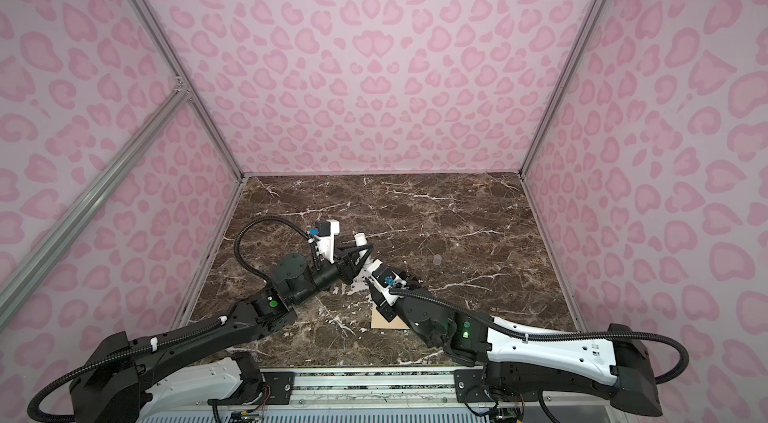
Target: Place the letter into the envelope and seal it
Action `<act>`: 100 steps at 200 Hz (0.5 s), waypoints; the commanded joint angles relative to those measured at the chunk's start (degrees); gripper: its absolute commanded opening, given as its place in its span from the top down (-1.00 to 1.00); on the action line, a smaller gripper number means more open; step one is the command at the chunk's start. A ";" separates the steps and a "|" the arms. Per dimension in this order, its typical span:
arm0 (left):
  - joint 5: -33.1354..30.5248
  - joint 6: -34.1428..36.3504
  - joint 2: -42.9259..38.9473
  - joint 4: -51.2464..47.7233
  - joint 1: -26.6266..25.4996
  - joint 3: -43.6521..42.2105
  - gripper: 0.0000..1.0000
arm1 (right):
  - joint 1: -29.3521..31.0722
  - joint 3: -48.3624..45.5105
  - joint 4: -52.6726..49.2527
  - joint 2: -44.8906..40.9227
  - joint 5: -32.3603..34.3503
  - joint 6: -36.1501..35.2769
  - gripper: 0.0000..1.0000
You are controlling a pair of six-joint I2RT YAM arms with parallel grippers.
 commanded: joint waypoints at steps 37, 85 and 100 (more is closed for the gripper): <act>4.25 0.66 -2.72 0.72 2.74 0.57 0.92 | -11.63 -8.83 6.12 -12.06 -23.69 8.57 -0.05; 19.36 0.64 -0.66 7.82 4.50 0.77 0.92 | -25.04 -9.07 11.54 -8.97 -43.11 21.22 -0.07; 22.45 0.54 0.82 8.78 4.57 1.38 0.92 | -26.48 -8.81 14.87 -6.63 -47.26 24.30 -0.07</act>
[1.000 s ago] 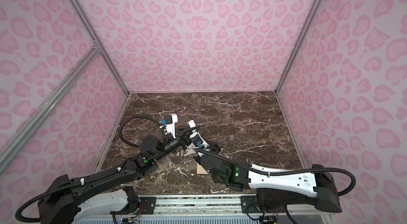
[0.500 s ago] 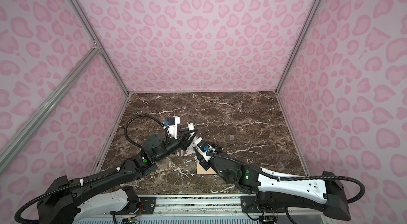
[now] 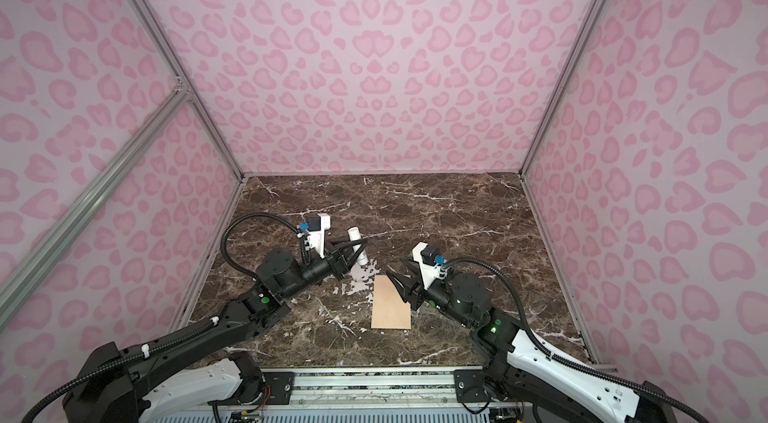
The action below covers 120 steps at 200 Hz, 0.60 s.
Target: Place the letter into the envelope and seal it
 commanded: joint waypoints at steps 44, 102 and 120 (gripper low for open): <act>11.79 -1.43 4.18 10.20 0.04 0.96 0.92 | -2.61 0.80 14.62 7.83 -20.53 12.53 -0.11; 14.02 -4.16 7.45 15.42 0.14 1.82 0.92 | -5.28 -0.25 19.40 10.46 -23.41 16.58 -0.02; 14.37 -4.90 8.08 17.07 0.13 1.91 0.92 | -6.19 -0.77 20.75 10.78 -24.68 17.97 0.00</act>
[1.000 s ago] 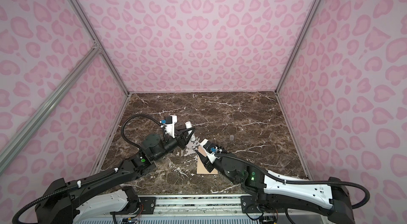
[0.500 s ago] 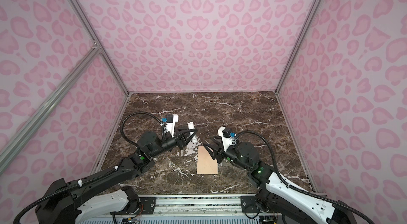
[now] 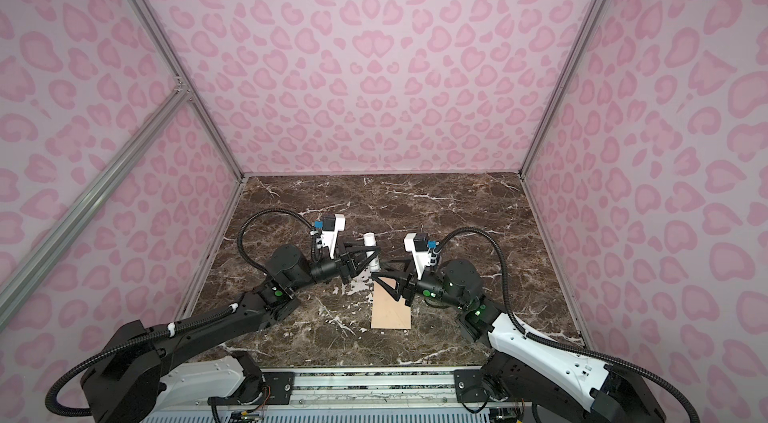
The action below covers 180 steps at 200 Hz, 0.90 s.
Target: Place the letter into the envelope and seal it
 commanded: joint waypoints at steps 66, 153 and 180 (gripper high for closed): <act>3.38 -4.09 2.25 10.72 -0.11 0.80 0.92 | -1.86 -1.54 4.74 0.82 -2.60 3.51 -0.05; 3.42 -5.56 3.72 12.23 -0.10 0.75 0.92 | -2.03 -1.36 7.52 2.27 -4.28 4.08 0.26; 3.46 -5.72 4.00 12.40 -0.11 0.57 0.92 | -2.03 -1.33 8.11 2.40 -4.19 4.08 0.35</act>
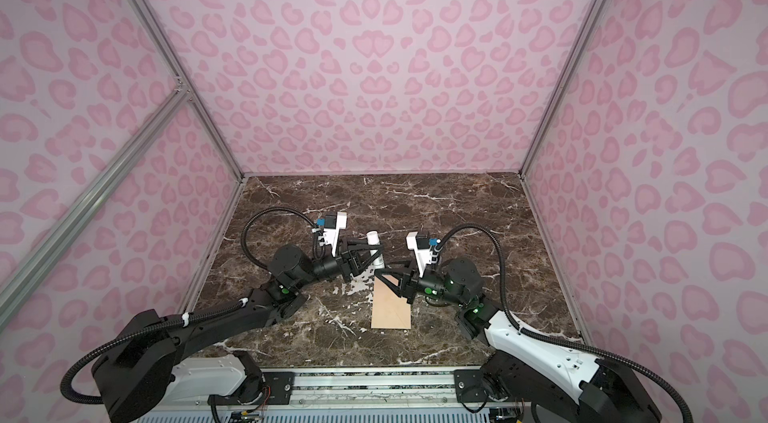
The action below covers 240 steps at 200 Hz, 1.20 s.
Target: Place the letter into the envelope and seal it
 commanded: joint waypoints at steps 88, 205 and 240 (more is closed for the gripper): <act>-6.15 4.68 -1.49 -6.31 -1.50 0.38 0.93 | 2.30 5.25 -10.08 -2.38 7.57 -5.83 0.52; -25.98 9.21 -6.80 -18.18 -5.63 -0.41 0.92 | 25.77 14.30 -26.43 -4.40 56.94 -21.21 0.56; -26.57 8.49 -5.47 -17.35 -6.30 -0.50 0.92 | 31.32 17.04 -27.57 -0.80 66.01 -25.29 0.55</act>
